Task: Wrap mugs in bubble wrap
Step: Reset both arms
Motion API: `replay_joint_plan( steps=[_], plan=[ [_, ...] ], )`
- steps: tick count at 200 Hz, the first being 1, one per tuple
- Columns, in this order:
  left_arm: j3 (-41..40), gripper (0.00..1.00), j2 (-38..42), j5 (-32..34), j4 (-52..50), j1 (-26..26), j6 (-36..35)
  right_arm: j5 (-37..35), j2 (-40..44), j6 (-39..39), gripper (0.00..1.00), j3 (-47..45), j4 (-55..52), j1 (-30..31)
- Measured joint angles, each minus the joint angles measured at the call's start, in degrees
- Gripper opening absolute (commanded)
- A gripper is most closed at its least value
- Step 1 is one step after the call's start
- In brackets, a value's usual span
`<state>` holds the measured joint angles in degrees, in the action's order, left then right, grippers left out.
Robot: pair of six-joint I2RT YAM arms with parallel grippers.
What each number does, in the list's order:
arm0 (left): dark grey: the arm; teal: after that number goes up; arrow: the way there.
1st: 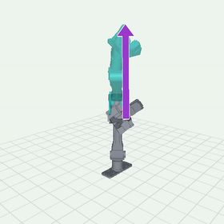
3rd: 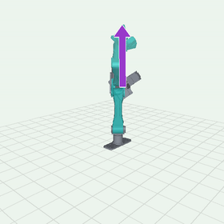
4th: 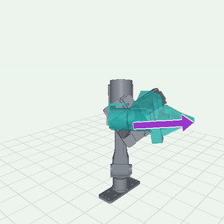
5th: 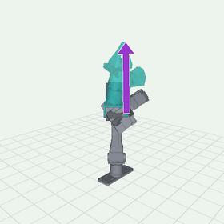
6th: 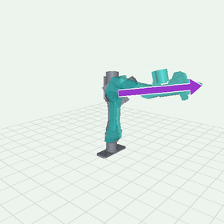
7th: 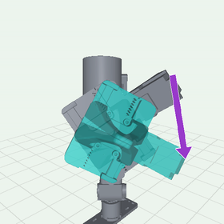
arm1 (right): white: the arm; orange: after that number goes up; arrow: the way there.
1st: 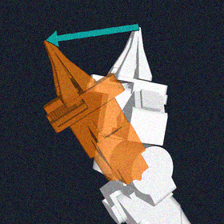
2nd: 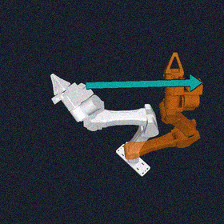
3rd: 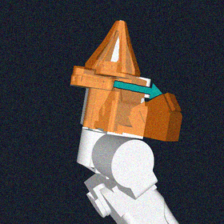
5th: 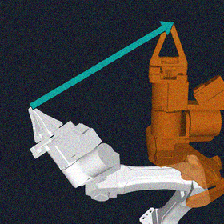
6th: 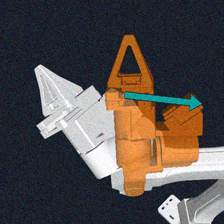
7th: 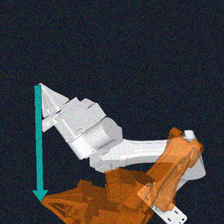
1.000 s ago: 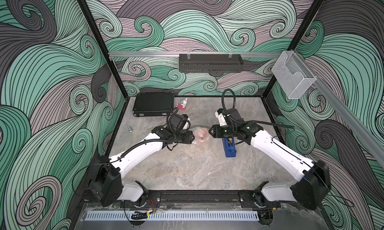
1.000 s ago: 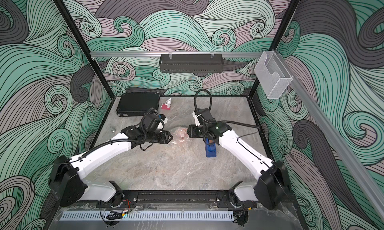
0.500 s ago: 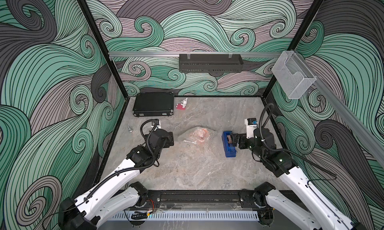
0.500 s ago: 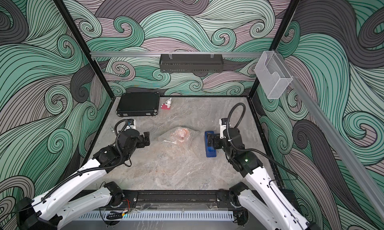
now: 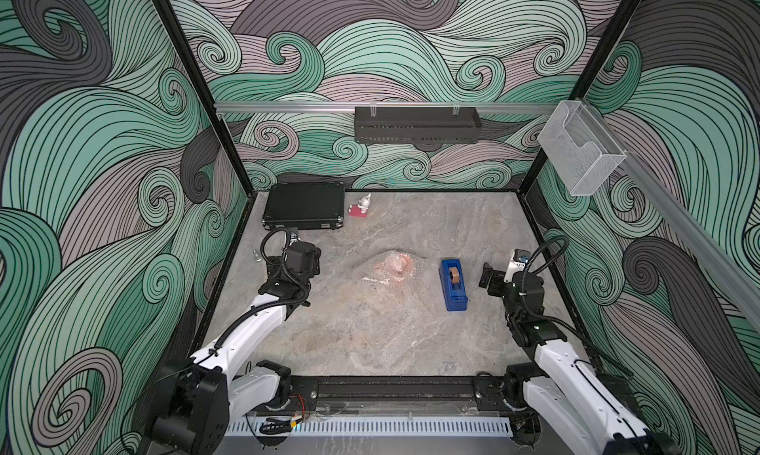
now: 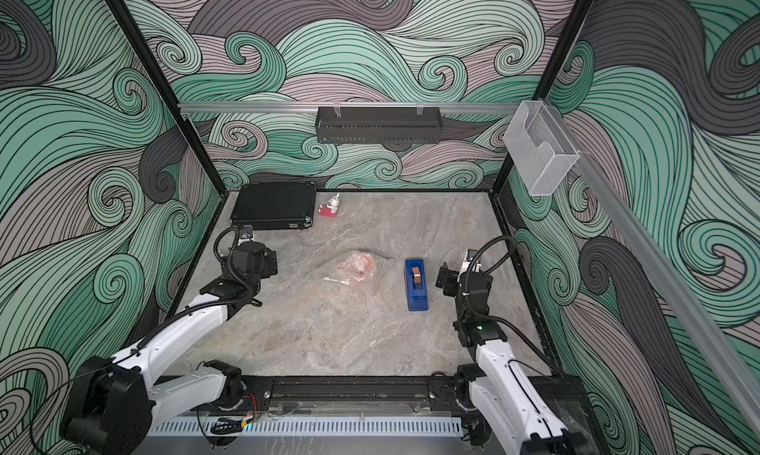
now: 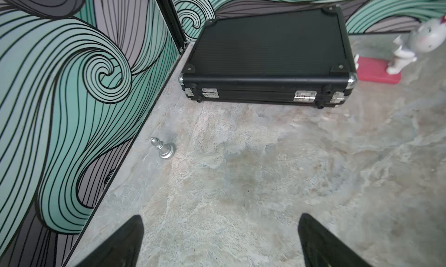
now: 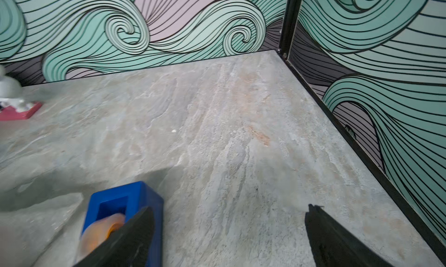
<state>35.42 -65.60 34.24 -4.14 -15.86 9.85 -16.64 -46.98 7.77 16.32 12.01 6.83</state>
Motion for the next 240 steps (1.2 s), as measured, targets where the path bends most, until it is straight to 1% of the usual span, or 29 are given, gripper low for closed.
replay_joint_plan(
  steps=[25,49,77,95,114,129,155,163,180,203,220,240],
  plan=[
    [-0.72,0.99,-5.99,-2.54,4.9,3.37,-1.75,-1.33,-8.72,0.07,1.0,-1.81,9.22,-1.53],
    [-0.72,0.99,-10.71,-4.02,9.53,5.35,-2.51,-2.12,-16.37,0.0,1.0,-2.12,17.16,-1.84],
    [-0.66,0.99,-16.48,-5.62,16.22,6.86,-2.89,-2.29,-22.21,-0.59,1.0,-2.16,24.81,-2.25],
    [0.24,0.99,-20.2,-5.92,16.9,7.17,-2.99,-1.79,-25.51,-2.16,1.0,-1.25,27.96,-2.25],
    [0.26,0.99,-20.83,-6.01,17.51,7.5,-3.58,-0.87,-29.07,-4.33,1.0,-1.03,33.62,-2.29],
    [-0.04,0.99,-20.46,-6.1,19.96,7.91,-4.52,0.33,-33.18,-5.88,1.0,-1.16,39.19,-2.29],
    [-0.15,0.99,-20.28,-6.64,22.49,10.29,-5.16,2.23,-40.74,-7.72,1.0,-1.84,47.47,-2.29],
    [-0.26,0.99,-20.28,-6.78,23.19,10.93,-5.27,2.64,-41.9,-8.07,1.0,-1.86,48.06,-2.29],
    [-0.42,0.99,-20.28,-7.15,23.87,11.87,-5.57,3.3,-41.38,-8.55,1.0,-1.57,47.08,-2.29],
    [-1.4,0.99,-20.98,-8.9,27.74,12.85,-5.97,3.82,-41.33,-9.03,1.0,1.49,45.2,-2.29],
    [-1.33,0.99,-22.08,-10.8,27.93,13.73,-6.03,4.42,-41.4,-9.11,1.0,4.46,42.75,-2.34],
    [-1.33,0.99,-22.38,-12.04,27.87,14.45,-5.99,5.09,-41.38,-9.09,1.0,5.75,41.24,-2.47]
  ],
)
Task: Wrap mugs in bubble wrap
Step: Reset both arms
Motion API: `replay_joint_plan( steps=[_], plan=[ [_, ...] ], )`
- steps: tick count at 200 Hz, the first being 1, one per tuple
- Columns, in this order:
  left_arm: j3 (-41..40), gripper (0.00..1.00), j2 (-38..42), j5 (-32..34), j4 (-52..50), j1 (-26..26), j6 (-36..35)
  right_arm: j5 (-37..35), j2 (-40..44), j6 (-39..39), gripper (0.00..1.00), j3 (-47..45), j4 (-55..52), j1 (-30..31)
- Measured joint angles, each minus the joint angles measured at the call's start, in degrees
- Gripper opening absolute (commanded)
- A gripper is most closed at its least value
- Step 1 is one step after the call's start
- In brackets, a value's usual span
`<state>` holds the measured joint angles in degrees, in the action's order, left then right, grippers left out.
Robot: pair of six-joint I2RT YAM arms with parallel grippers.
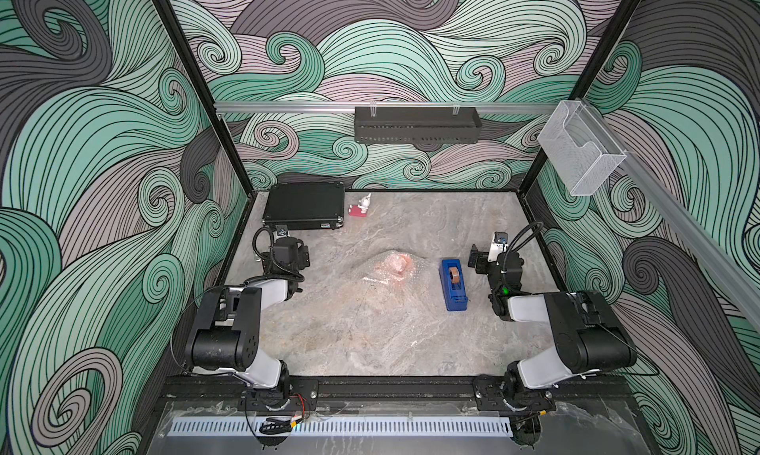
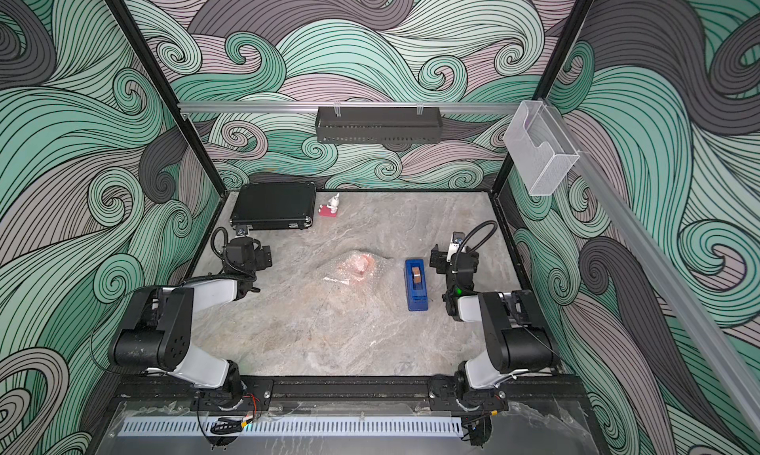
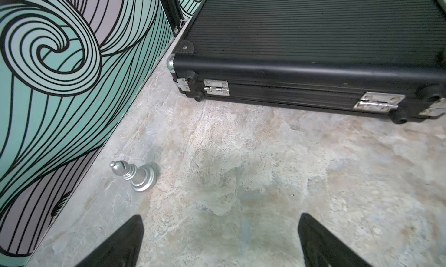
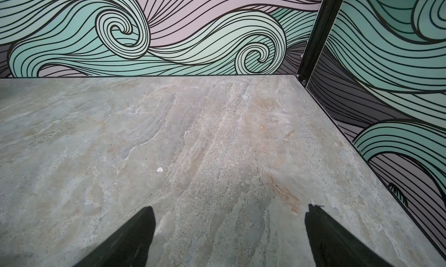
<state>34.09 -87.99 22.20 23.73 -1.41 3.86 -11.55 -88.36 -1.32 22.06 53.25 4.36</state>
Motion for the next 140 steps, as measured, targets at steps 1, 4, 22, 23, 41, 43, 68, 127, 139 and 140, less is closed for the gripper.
replay_joint_plan(
  steps=[1,4,22,23,41,43,68,127,139,140],
  plan=[
    [0.0,0.99,0.0,-0.04,0.02,0.07,0.0,0.04,0.0,0.0,1.0,0.0,-0.13,0.0],
    [0.0,0.99,0.0,-0.2,0.07,0.15,0.0,0.07,0.0,0.0,1.0,0.0,-0.33,-0.02],
    [-0.31,0.99,0.0,-1.01,1.14,0.28,0.0,0.17,0.0,0.0,1.0,0.0,-1.6,-0.22],
    [-0.37,0.99,0.02,-1.05,1.22,0.28,0.0,0.2,0.0,0.0,1.0,0.0,-1.7,-0.22],
    [-2.21,0.99,0.22,-2.51,4.0,0.63,0.02,0.26,0.0,0.0,1.0,0.0,-2.1,-0.2],
    [-2.45,0.99,0.24,-2.64,4.24,0.68,0.02,0.28,0.0,0.0,1.0,0.0,-2.1,-0.2],
    [-7.17,0.99,0.31,-6.64,9.68,1.49,-0.74,0.46,0.0,0.0,1.0,0.0,-2.4,-0.2],
    [-7.93,0.99,0.33,-10.49,11.82,2.05,-0.9,0.72,0.0,0.0,1.0,0.0,-3.15,-0.22],
    [-7.93,0.99,0.33,-10.8,12.02,2.16,-0.9,0.83,0.0,0.0,1.0,0.0,-3.19,-0.22],
    [-7.93,0.99,0.33,-10.82,12.02,2.19,-0.9,0.85,0.0,0.0,1.0,0.0,-3.19,-0.22]
  ],
)
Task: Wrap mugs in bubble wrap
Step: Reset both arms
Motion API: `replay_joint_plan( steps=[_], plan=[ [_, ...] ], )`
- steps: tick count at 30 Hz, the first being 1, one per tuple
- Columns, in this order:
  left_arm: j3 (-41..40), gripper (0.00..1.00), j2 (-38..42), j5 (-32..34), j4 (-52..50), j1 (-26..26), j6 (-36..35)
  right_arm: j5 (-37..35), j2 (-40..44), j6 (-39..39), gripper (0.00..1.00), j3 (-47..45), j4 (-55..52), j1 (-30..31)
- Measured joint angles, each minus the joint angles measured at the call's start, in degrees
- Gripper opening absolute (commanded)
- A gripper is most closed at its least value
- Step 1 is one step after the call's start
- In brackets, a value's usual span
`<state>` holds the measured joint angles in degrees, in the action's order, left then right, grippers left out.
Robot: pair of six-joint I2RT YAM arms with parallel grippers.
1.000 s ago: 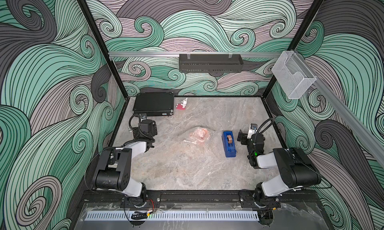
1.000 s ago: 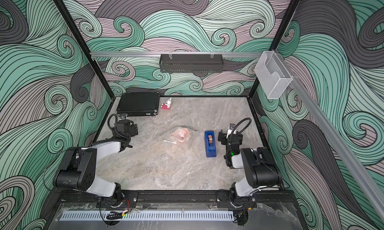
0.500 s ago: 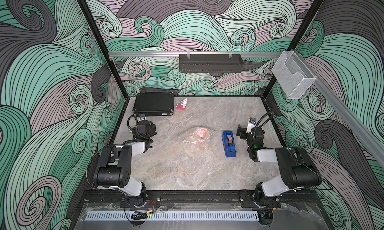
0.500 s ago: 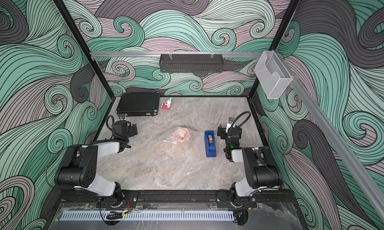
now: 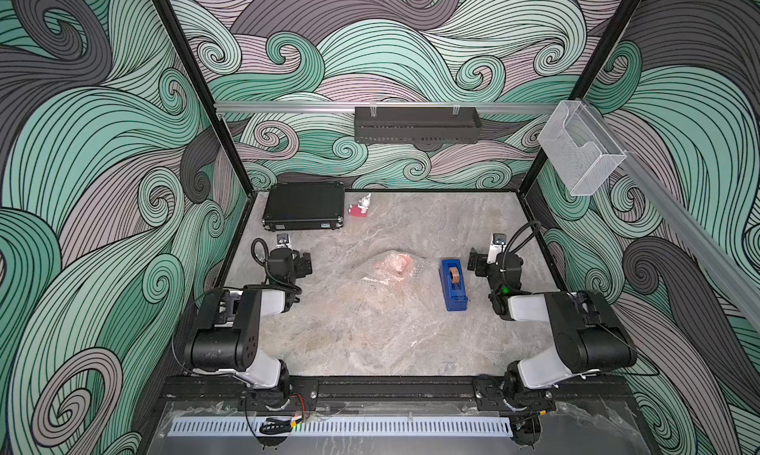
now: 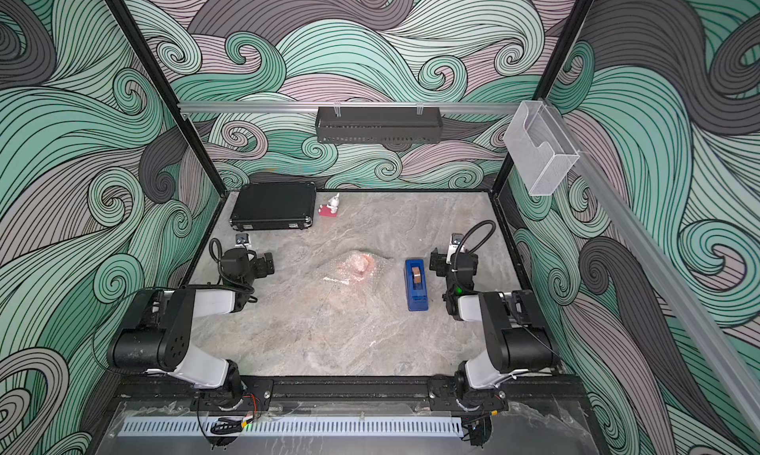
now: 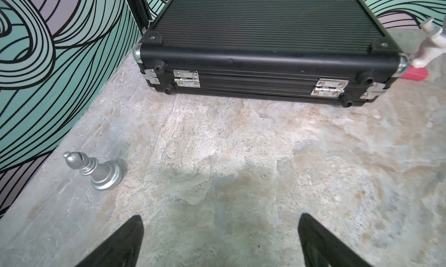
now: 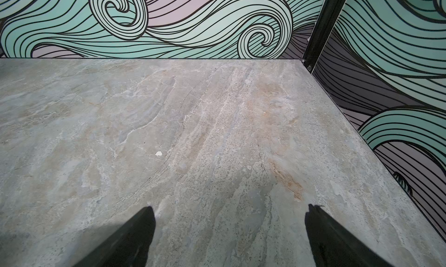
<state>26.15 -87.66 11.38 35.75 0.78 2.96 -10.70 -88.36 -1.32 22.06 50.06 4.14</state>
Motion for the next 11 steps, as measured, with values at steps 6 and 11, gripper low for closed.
replay_joint_plan(
  steps=[6,11],
  plan=[
    [-0.02,0.99,0.0,-0.96,0.39,0.83,0.07,0.24,0.0,0.0,1.0,0.0,-0.2,0.0],
    [-0.02,0.99,0.0,-1.4,0.44,0.83,0.07,1.55,0.0,0.04,1.0,0.09,-0.79,-1.01]
  ],
)
